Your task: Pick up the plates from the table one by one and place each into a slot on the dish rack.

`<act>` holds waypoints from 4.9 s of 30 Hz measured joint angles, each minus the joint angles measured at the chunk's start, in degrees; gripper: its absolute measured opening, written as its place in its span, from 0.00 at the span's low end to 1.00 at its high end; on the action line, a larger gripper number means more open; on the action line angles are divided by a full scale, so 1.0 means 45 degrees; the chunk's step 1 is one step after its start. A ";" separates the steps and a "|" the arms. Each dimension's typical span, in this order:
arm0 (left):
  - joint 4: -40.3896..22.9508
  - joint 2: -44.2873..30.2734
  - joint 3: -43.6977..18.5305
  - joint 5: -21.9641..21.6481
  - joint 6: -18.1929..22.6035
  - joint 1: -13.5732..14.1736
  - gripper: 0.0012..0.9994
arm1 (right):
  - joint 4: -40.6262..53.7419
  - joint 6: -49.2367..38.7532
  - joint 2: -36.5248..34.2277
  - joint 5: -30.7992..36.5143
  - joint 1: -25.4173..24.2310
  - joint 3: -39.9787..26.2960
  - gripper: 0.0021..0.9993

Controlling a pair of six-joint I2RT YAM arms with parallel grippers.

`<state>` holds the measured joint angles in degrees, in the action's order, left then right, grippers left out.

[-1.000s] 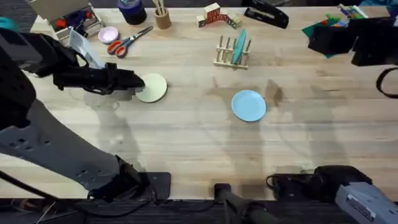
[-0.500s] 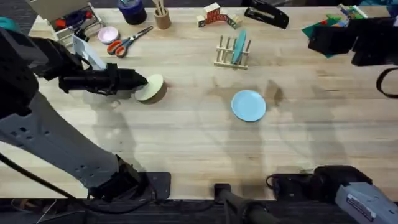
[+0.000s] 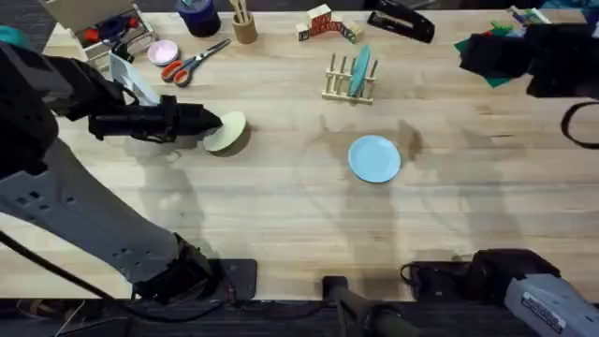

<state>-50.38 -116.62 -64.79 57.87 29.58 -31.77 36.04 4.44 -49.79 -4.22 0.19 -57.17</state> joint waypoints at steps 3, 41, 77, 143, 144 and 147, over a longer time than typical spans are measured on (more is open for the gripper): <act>0.0001 0.0000 0.0000 0.0003 0.0000 0.0000 0.04 | 0.0099 0.0881 -0.0124 -0.0447 0.0132 -0.0005 1.00; 0.0014 0.0000 0.0000 0.0005 0.0102 0.0000 0.04 | -0.7460 0.7316 -0.8539 -0.0211 0.9182 -0.0015 1.00; 0.0018 0.0000 0.0000 0.0010 0.0107 0.0000 0.04 | -1.0201 1.4303 -1.3580 -0.0691 1.1240 -0.2361 0.98; -0.0489 0.5281 0.0015 -0.2951 -0.0768 0.2040 0.04 | -0.4453 1.1944 -1.0824 -0.0211 0.9954 -0.2804 0.03; -0.0534 0.5619 0.0015 -0.3278 -0.0930 0.2390 0.04 | -0.3937 1.1672 -1.0539 -0.0018 0.9887 -0.2854 0.03; -0.0643 0.6806 0.0015 -0.4509 -0.1497 0.3630 0.04 | -0.2328 1.0700 -0.9714 0.0514 0.9636 -0.3163 0.03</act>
<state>-53.28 -85.99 -64.73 37.58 22.85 -15.44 25.56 52.59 -93.51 -1.91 43.55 -71.40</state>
